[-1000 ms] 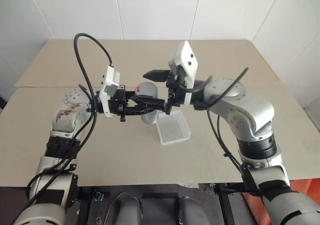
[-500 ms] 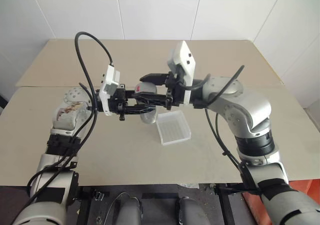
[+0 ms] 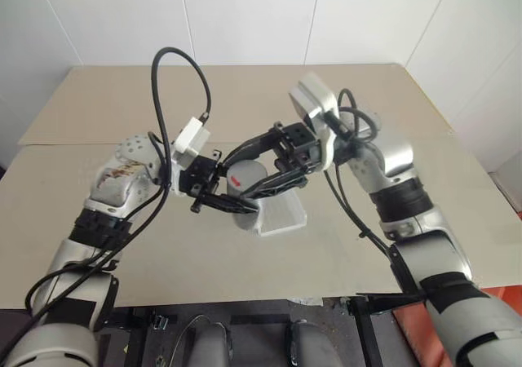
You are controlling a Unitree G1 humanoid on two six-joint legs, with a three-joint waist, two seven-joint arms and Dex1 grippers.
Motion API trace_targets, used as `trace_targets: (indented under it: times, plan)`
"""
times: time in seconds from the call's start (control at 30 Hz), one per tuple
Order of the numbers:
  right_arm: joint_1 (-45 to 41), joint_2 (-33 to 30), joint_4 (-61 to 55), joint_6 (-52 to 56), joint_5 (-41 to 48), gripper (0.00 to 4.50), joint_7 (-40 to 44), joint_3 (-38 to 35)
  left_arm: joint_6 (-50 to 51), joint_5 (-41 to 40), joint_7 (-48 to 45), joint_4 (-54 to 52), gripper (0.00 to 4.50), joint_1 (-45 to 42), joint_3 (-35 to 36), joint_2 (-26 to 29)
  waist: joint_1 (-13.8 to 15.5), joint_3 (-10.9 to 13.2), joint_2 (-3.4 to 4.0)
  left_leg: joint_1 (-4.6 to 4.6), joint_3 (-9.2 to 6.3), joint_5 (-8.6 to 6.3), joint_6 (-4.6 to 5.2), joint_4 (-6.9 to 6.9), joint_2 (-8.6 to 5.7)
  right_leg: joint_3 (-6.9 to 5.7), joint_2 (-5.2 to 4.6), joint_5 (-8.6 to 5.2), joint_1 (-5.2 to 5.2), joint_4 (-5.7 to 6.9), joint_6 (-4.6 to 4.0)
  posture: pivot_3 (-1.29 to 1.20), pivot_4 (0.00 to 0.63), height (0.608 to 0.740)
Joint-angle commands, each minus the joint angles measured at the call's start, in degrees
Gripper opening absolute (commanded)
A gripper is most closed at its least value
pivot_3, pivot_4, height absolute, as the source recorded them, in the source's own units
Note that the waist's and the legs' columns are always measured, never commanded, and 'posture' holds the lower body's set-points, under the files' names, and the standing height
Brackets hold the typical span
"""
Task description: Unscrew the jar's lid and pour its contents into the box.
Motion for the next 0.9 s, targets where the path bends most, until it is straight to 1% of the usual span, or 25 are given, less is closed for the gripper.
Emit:
trace_targets:
  times: [0.03, 0.1, 0.13, 0.2, 0.3, 0.37, 0.43, 0.53, 0.63, 0.7, 0.9]
  plan:
    - [-0.6, 0.3, 0.6, -3.3, -2.6, 3.7, 0.6, -1.7, -0.5, -1.2, -0.6, -1.0, 1.92, -0.5, 2.5, -1.0, 0.3, 0.0, 0.0, -0.01, 0.0, 0.0, 0.0, 0.01, -0.01, 0.0, -0.02, 0.0, 0.01, 0.0, 0.0, 0.0, 0.15, 0.74]
    - [0.7, -0.1, -1.2, -3.6, -3.3, 4.34, -2.0, -3.0, -0.3, -0.5, -0.6, -1.0, 1.92, 0.3, 3.7, -0.9, 0.6, 0.0, 0.0, -0.03, 0.01, 0.0, 0.0, 0.02, -0.03, -0.01, -0.04, 0.0, 0.0, 0.01, 0.0, 0.0, 0.15, 0.74]
    - [1.8, -0.6, -2.8, -3.7, -3.5, 4.46, -3.9, -4.0, -0.5, 0.2, 0.3, -1.0, 1.92, 0.9, 4.5, -0.8, 0.8, 0.0, 0.0, -0.03, 0.01, 0.0, 0.0, 0.02, -0.02, -0.02, -0.04, 0.0, 0.0, 0.0, 0.0, 0.0, 0.15, 0.74]
    - [4.5, -2.4, -7.6, -2.9, -3.4, 4.46, -7.6, -6.6, -0.2, 1.3, 3.3, -0.6, 1.92, 2.2, 6.4, -0.7, 1.1, 0.0, 0.0, -0.04, 0.01, 0.0, 0.0, 0.02, -0.02, -0.03, -0.04, 0.0, 0.0, 0.01, 0.0, 0.0, 0.15, 0.74]
    - [7.5, -3.8, -13.7, -1.2, -3.3, 4.46, -12.6, -9.0, 0.0, 2.6, 5.4, -0.2, 1.92, 3.5, 8.3, -0.5, 1.1, 0.0, 0.0, -0.08, 0.01, 0.0, 0.0, 0.04, -0.06, -0.05, -0.1, 0.0, 0.0, -0.01, 0.0, 0.0, 0.15, 0.74]
    - [9.8, -4.8, -19.1, 1.3, -2.9, 4.46, -17.8, -10.9, -0.9, 4.1, 7.0, -0.1, 1.92, 4.9, 9.4, -0.2, 1.0, 0.0, 0.0, -0.08, 0.0, 0.0, 0.0, 0.05, -0.06, -0.05, -0.1, 0.0, -0.02, -0.01, 0.0, 0.0, 0.15, 0.74]
    - [13.2, -5.3, -27.9, 5.8, -3.6, 4.46, -26.2, -11.9, -1.3, 5.5, 10.5, -0.4, 1.92, 6.7, 10.8, -0.8, 0.9, 0.0, 0.0, -0.07, 0.0, 0.0, 0.0, 0.04, -0.04, -0.05, -0.07, 0.0, -0.03, -0.01, 0.0, 0.0, 0.15, 0.74]
    - [14.9, -5.3, -33.3, 9.4, -3.6, 4.46, -31.7, -11.6, -1.1, 6.7, 12.8, -1.2, 1.92, 7.6, 11.4, -1.5, 0.7, 0.0, 0.0, -0.04, 0.01, 0.0, 0.0, 0.03, -0.03, -0.02, -0.07, 0.0, -0.04, 0.01, 0.0, 0.0, 0.15, 0.74]
    - [13.9, -2.1, -36.0, 14.2, -5.9, 4.46, -39.6, -7.7, -0.9, 7.9, 15.1, -2.0, 1.92, 7.5, 11.0, -2.9, 0.8, 0.0, 0.0, -0.02, 0.0, 0.01, -0.01, 0.06, -0.05, -0.03, -0.08, 0.01, 0.0, 0.04, -0.01, 0.0, 0.15, 0.74]
    - [13.0, -0.2, -35.5, 15.4, -8.6, 4.46, -43.3, -5.3, -0.4, 7.8, 15.7, -2.5, 1.92, 7.3, 11.1, -3.6, 0.7, 0.0, 0.0, 0.02, 0.0, 0.01, -0.01, 0.07, -0.04, -0.02, -0.07, 0.01, 0.01, 0.07, -0.01, 0.0, 0.15, 0.74]
    - [11.4, 3.9, -31.7, 16.2, -12.7, 4.46, -47.6, -1.3, 0.1, 7.3, 15.6, -3.8, 1.92, 7.6, 11.6, -3.7, 0.9, 0.0, 0.0, -0.04, 0.01, 0.01, -0.01, 0.07, -0.07, -0.02, -0.09, 0.01, 0.0, 0.0, -0.01, 0.0, 0.15, 0.74]
